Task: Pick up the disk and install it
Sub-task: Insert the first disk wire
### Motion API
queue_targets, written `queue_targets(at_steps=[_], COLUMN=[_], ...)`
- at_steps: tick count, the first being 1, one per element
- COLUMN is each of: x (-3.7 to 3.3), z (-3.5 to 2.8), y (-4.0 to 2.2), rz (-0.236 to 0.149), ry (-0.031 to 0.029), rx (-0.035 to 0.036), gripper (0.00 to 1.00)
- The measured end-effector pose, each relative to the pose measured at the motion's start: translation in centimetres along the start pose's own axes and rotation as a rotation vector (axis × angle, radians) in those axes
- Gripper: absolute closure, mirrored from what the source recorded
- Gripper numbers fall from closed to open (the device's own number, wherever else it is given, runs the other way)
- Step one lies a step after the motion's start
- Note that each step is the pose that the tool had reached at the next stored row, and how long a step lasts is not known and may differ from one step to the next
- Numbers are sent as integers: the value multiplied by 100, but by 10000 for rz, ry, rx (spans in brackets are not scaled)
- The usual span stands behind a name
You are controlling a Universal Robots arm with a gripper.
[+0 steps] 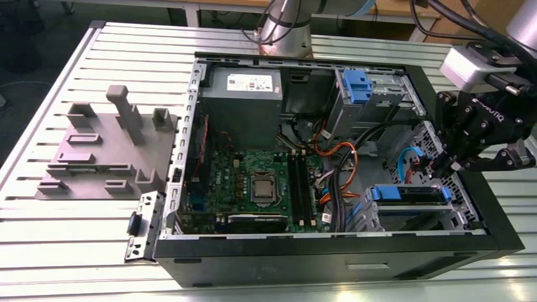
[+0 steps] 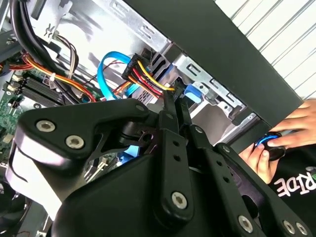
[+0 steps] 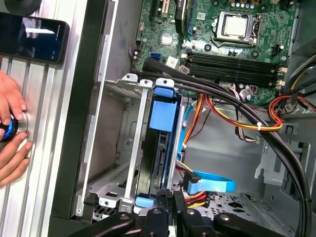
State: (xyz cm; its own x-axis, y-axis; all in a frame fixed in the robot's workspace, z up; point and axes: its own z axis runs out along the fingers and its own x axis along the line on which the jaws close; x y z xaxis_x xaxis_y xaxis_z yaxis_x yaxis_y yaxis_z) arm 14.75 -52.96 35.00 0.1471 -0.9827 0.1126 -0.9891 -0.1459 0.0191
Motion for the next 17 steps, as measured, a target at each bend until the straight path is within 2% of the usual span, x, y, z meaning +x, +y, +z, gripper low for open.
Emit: queue_targets(at_steps=[2,6,10,14,17], x=[13,60,57,50,73], z=[3,21,31,47,59], y=[13,25,85,121,144], rz=[4,4,49,180,185], ry=[-12,-17,-12,-6,-6], rx=[32,36,101,143,158], gripper=[84,84,84,84,84])
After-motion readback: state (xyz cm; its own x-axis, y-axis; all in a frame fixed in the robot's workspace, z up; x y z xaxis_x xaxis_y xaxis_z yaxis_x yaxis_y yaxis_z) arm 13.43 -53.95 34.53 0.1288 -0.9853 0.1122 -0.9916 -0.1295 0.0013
